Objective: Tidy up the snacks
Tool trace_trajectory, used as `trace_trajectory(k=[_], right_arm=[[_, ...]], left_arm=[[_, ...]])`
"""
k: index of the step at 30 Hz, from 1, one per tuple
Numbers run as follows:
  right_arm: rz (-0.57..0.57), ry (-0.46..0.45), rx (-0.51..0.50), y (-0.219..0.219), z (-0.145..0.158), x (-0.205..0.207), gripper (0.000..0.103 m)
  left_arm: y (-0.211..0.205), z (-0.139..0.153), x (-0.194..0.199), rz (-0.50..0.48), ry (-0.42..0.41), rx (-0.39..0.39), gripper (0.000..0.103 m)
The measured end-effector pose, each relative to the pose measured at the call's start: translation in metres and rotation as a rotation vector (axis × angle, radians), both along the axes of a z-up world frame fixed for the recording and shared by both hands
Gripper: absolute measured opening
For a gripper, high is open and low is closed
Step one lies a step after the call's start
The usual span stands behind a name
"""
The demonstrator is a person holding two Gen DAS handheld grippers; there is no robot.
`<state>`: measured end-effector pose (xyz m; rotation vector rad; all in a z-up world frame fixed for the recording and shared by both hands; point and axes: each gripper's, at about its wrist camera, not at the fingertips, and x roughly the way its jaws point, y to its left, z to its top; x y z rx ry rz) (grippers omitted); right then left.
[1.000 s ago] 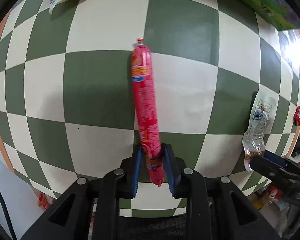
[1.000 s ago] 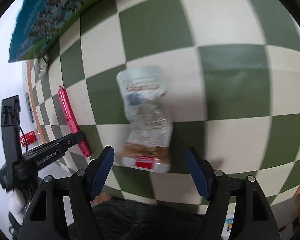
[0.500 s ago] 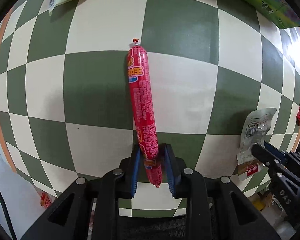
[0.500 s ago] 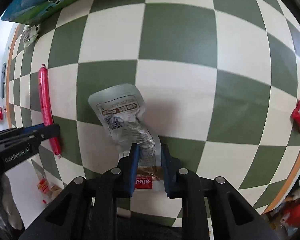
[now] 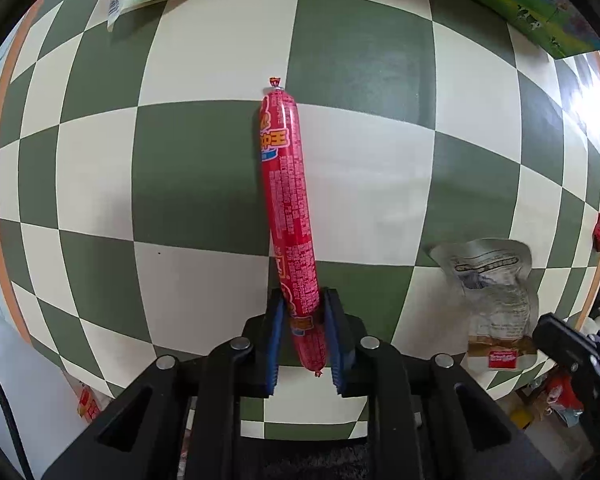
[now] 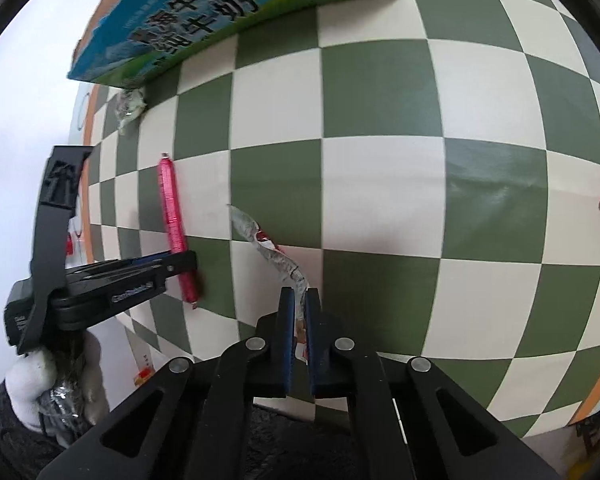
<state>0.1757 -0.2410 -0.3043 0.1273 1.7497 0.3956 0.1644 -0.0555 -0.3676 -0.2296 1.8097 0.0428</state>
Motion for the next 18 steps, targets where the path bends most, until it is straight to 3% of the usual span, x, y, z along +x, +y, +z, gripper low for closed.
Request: trace_trajectory(k=[8,12,13,14,15,16,18], right_arm=[[0.123,-0.003,0.018,0.033,-0.013,-0.013,0.006],[0.157,-0.018,-0.072,0.049,-0.024,-0.011,0.009],[0.169,-0.025,-0.113,0.051,-0.024,-0.011,0.014],[0.183,-0.040,-0.136,0.052,-0.023,-0.011,0.036],[0.195,-0.058,-0.142,0.052,-0.022,-0.011,0.065],[0.216,-0.067,-0.161,0.052,-0.021,-0.013,0.077],[0.264,-0.045,-0.190,0.055,-0.027,-0.018,0.080]], left_arm=[[0.004,0.000,-0.006,0.010,-0.005,-0.014,0.017],[0.013,-0.002,-0.008,0.015,-0.003,-0.032,0.017],[0.015,-0.003,-0.009,0.016,-0.003,-0.037,0.017],[0.018,-0.006,-0.011,0.014,-0.002,-0.040,0.017],[0.022,-0.007,-0.010,0.011,-0.002,-0.042,0.017],[0.024,-0.008,-0.010,0.010,-0.002,-0.042,0.017],[0.025,-0.008,-0.009,0.005,-0.004,-0.039,0.017]])
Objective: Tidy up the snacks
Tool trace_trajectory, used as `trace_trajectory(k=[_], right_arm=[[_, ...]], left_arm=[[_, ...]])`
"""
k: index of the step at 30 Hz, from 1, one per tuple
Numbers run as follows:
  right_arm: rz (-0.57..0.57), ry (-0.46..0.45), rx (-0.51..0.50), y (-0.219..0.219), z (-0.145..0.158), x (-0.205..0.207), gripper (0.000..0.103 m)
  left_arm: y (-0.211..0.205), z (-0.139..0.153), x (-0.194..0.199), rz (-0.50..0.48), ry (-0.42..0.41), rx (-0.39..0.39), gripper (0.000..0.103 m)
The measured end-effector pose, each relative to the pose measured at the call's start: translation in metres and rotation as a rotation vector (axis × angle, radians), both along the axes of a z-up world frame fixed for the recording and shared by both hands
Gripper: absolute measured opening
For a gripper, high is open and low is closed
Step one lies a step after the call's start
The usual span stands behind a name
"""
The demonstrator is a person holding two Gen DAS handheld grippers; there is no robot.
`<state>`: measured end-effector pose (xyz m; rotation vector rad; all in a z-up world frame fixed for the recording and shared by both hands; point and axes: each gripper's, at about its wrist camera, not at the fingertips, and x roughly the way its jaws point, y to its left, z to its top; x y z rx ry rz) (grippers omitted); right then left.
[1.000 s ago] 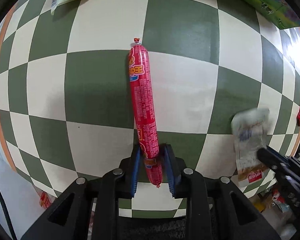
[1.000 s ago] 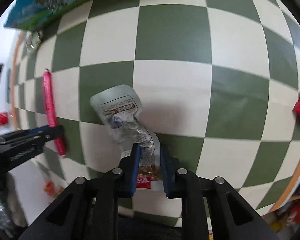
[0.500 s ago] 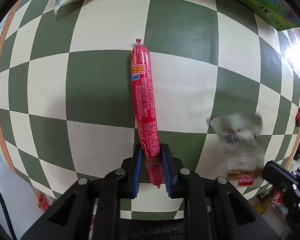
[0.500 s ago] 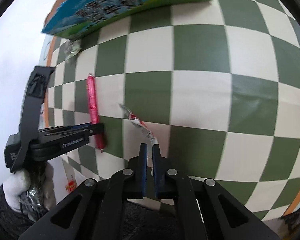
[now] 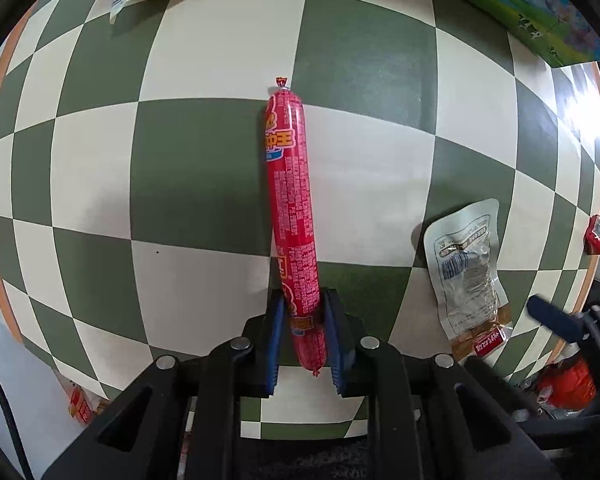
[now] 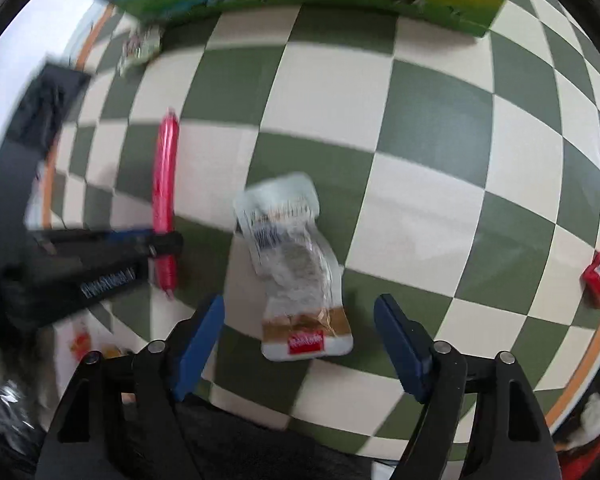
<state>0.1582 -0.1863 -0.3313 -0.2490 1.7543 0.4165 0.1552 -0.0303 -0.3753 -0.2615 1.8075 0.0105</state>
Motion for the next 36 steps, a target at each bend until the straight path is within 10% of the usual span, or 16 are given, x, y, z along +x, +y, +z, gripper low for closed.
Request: trace_trajectory(k=[6,9,21,36], right_arm=[[0.060,0.092,-0.141,0.008,-0.042,-0.010,0.081],[0.075,0.027,-0.163,0.014,-0.035,-0.008,0.061],[0.009,-0.007,-0.025,-0.010,0.017,0.001,0.060],[-0.080,-0.088,0.159,-0.031,0.092,0.021,0.060]], left_arm=[[0.005,0.005,0.001,-0.010,-0.013,0.007,0.017],[0.006,0.011,0.003,0.003,-0.014,0.000,0.017],[0.009,0.021,-0.019,-0.003,-0.056,0.019,0.015],[0.034,0.131,-0.018,0.012,-0.222,-0.124,0.015]])
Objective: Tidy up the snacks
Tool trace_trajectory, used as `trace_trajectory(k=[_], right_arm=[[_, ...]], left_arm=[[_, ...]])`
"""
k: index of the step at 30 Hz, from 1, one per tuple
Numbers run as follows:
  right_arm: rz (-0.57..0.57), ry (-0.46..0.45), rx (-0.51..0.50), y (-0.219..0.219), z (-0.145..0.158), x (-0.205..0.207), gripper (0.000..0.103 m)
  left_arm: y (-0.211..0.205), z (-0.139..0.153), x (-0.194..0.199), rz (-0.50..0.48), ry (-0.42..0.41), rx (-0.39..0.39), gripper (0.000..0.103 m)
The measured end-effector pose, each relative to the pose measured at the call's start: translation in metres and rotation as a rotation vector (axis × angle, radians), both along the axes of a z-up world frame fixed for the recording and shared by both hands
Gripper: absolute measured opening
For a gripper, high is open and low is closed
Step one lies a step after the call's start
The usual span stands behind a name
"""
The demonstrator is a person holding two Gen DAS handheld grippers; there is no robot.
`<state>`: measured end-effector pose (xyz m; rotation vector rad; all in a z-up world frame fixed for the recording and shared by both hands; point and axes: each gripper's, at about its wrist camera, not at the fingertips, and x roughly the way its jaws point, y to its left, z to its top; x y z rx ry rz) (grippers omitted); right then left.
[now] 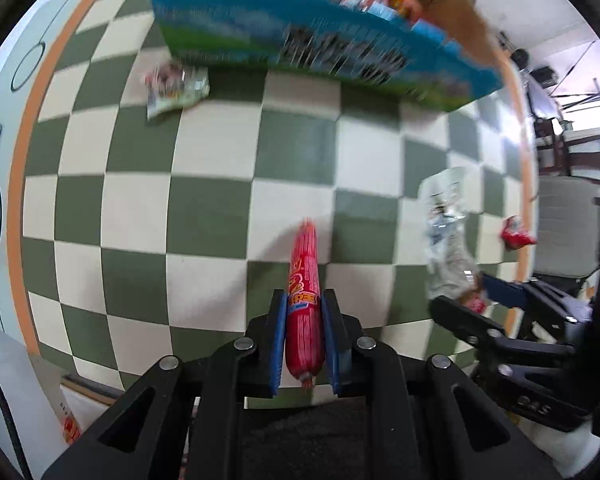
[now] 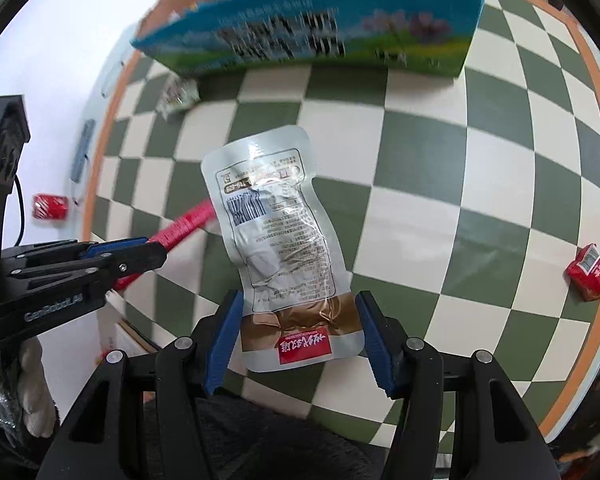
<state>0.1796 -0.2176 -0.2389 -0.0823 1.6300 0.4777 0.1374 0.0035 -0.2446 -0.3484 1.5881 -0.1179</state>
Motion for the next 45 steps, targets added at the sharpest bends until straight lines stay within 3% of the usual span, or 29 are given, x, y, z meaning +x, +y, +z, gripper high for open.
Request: trace_trajectory(k=[4,10,14,18,22,25,26,28,36,37,39,41,45], right_arm=[[-0.024,-0.026,0.054,0.001,0.025,0.010,0.060],[-0.057,-0.103,0.131,0.021,0.063,0.030,0.060],[-0.076,-0.162,0.173,0.020,0.099,0.060,0.060],[-0.084,-0.214,0.177,0.023,0.116,0.100,0.060],[-0.106,-0.235,0.153,0.025,0.116,0.140,0.061],[-0.138,-0.228,0.128,0.027,0.105,0.174,0.062],[-0.144,-0.232,0.116,0.027,0.101,0.185,0.064],[-0.161,-0.217,0.088,0.026,0.091,0.202,0.081],[-0.197,-0.201,0.063,0.019,0.076,0.223,0.083],[-0.203,-0.206,0.062,0.017,0.078,0.221,0.084],[-0.211,-0.217,0.063,0.011,0.080,0.216,0.086],[-0.234,-0.238,0.076,-0.001,0.084,0.209,0.089],[-0.318,-0.276,0.060,-0.044,0.089,0.186,0.094]], left_arm=[[0.001,0.036,0.008,0.001,-0.060,-0.028,0.015],[-0.007,0.087,0.050,0.001,-0.163,-0.064,0.015],[-0.006,0.118,0.088,-0.011,-0.228,-0.048,0.015],[-0.001,0.137,0.133,-0.008,-0.281,-0.015,0.015],[-0.004,0.140,0.179,-0.033,-0.296,-0.001,0.015],[-0.010,0.126,0.214,-0.050,-0.246,0.064,0.016],[-0.010,0.121,0.223,-0.039,-0.235,0.076,0.016],[-0.013,0.110,0.239,-0.044,-0.221,0.092,0.016],[-0.018,0.088,0.246,-0.060,-0.194,0.105,0.021],[-0.019,0.087,0.243,-0.059,-0.190,0.105,0.023],[-0.021,0.086,0.235,-0.044,-0.197,0.120,0.041],[-0.033,0.088,0.220,-0.039,-0.237,0.151,0.087],[-0.067,0.083,0.190,-0.054,-0.274,0.101,0.089]])
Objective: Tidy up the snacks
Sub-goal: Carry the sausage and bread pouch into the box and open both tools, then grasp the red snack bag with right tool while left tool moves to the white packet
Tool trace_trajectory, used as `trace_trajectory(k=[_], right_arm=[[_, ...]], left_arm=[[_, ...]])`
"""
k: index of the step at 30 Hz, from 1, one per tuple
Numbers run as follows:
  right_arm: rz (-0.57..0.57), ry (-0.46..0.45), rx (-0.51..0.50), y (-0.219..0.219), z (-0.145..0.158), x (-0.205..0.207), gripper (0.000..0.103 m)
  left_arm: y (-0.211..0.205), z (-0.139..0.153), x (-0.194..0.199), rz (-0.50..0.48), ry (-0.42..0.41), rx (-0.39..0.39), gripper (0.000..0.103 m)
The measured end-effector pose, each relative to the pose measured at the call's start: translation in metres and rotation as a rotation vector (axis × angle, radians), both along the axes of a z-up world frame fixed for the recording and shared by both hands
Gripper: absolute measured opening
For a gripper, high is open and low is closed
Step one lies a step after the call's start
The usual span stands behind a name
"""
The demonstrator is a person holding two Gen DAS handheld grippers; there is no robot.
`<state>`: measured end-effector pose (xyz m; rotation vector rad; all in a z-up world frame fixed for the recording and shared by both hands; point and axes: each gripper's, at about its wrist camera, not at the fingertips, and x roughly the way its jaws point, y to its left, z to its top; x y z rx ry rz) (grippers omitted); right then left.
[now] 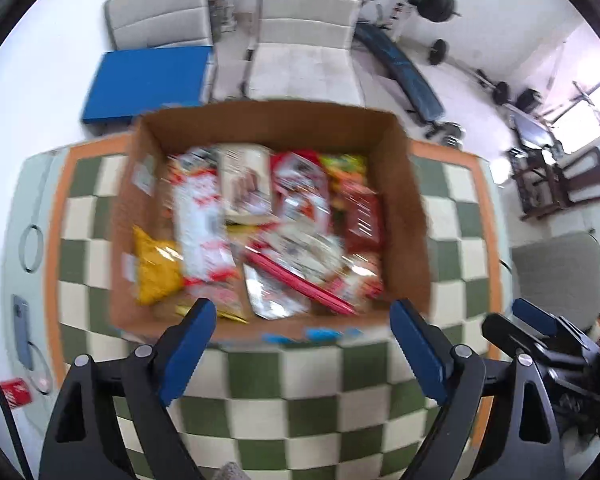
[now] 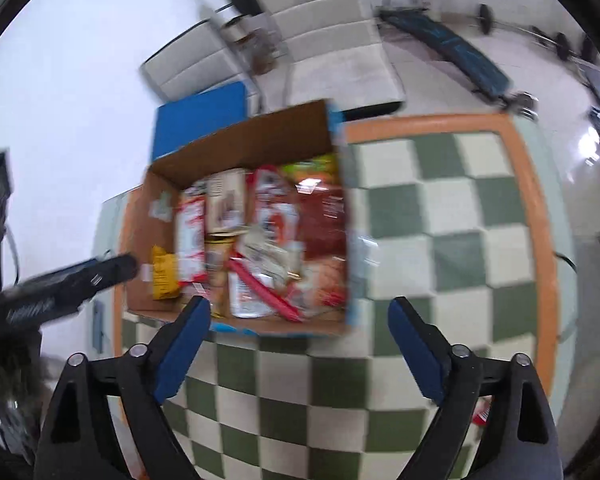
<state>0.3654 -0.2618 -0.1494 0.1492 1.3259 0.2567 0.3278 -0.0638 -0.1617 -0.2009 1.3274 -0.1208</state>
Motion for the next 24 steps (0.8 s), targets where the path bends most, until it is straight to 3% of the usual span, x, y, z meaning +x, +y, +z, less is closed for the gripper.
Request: trace_trajectory(k=[5,11,15,20,22,23,24], right_arm=[[-0.092,0.083,-0.077,-0.063,-0.021,-0.032,0.094],[-0.232,0.239,-0.258,-0.147,-0.083,-0.061,0.094],[-0.373,0.359,-0.251,-0.199,-0.127,-0.077,0.094],[-0.407,0.460,-0.268,-0.224,-0.169,-0.089,0.094],[-0.407,0.468,-0.265,-0.227,-0.181,-0.093,0.087],[-0.412,0.469,-0.255,-0.229,-0.185,-0.095,0.066],[-0.417,0.474,-0.237,-0.230,-0.190,-0.097,0.055]], left_arm=[[-0.051,-0.024,-0.027,-0.032,0.019,-0.002,0.089],[-0.089,-0.074,-0.041,-0.044,0.122,-0.005,0.089],[-0.106,-0.098,-0.052,-0.056,0.171,0.014,0.089],[-0.107,-0.113,-0.060,-0.047,0.210,0.025,0.089],[-0.104,-0.115,-0.061,-0.040,0.210,0.029,0.089],[-0.103,-0.115,-0.061,-0.039,0.210,0.033,0.089],[-0.100,-0.114,-0.061,-0.038,0.208,0.035,0.089]])
